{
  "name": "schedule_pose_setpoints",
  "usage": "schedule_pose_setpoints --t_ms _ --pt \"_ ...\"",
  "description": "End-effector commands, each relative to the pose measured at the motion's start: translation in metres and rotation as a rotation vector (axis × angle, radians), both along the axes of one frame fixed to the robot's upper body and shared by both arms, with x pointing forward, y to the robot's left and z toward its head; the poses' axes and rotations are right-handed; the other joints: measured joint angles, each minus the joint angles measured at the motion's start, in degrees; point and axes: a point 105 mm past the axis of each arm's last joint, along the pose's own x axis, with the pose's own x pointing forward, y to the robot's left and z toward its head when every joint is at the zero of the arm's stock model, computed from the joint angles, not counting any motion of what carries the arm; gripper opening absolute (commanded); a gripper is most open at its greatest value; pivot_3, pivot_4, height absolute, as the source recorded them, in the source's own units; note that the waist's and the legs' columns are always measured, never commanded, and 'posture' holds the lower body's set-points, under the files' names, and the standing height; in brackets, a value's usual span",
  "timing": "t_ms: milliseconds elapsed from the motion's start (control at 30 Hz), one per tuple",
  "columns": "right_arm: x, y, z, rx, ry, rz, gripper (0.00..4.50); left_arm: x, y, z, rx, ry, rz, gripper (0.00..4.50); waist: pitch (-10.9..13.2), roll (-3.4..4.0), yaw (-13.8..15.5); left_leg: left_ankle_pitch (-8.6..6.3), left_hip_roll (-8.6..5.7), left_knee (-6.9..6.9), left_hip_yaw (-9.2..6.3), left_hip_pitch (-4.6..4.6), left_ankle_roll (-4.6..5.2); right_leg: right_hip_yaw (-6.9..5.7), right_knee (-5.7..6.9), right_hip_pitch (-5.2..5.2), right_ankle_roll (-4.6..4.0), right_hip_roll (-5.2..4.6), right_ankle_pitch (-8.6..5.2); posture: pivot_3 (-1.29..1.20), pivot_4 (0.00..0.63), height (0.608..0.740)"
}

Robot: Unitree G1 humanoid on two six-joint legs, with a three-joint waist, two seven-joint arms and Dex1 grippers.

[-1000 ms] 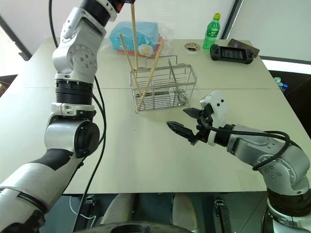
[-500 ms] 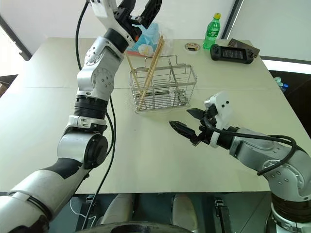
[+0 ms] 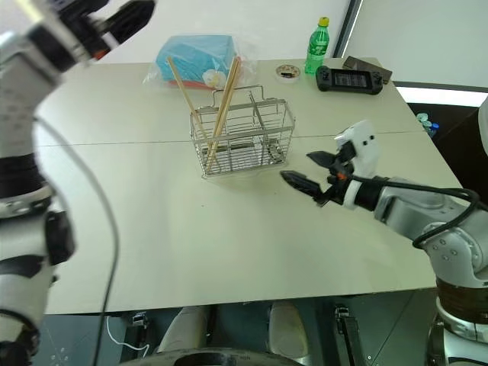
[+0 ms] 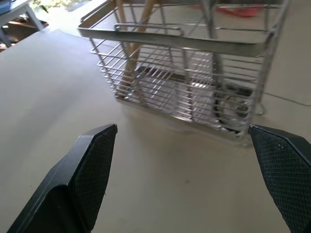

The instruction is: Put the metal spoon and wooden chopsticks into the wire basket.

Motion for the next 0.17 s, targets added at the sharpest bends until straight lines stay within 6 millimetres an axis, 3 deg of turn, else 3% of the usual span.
schedule_pose_setpoints --t_ms 33,167 --pt "0.013 -0.01 0.017 -0.009 -0.079 -0.01 4.5 -0.035 0.01 -0.036 0.168 0.151 -0.078 4.44 0.0 0.03 0.0 0.0 0.0 0.0 0.0 -0.01 0.0 0.0 0.01 0.01 -0.01 0.0 0.0 0.0 0.15 0.713" --pt "0.021 -0.011 0.02 -0.019 -0.096 0.014 4.5 -0.055 0.012 -0.065 0.227 0.225 -0.087 4.44 0.1 -0.08 1.2 0.0 0.05 0.09 -0.01 -0.09 -0.01 -0.04 -0.16 0.05 -0.24 0.0 -0.07 0.0 0.15 0.713"
